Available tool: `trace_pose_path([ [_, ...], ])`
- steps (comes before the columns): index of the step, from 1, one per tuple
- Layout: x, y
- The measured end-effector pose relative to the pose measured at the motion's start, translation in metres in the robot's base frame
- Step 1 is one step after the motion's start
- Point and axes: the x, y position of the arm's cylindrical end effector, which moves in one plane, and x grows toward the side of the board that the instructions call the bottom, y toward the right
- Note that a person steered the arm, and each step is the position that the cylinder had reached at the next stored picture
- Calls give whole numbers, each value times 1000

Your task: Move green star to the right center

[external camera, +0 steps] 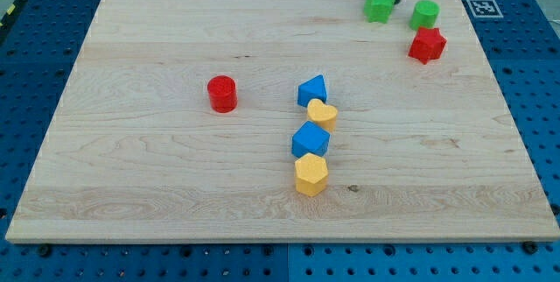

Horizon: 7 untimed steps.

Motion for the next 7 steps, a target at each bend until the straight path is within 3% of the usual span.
trace_pose_path([
  [2, 0, -42],
  [5, 14, -31],
  [7, 74, -31],
])
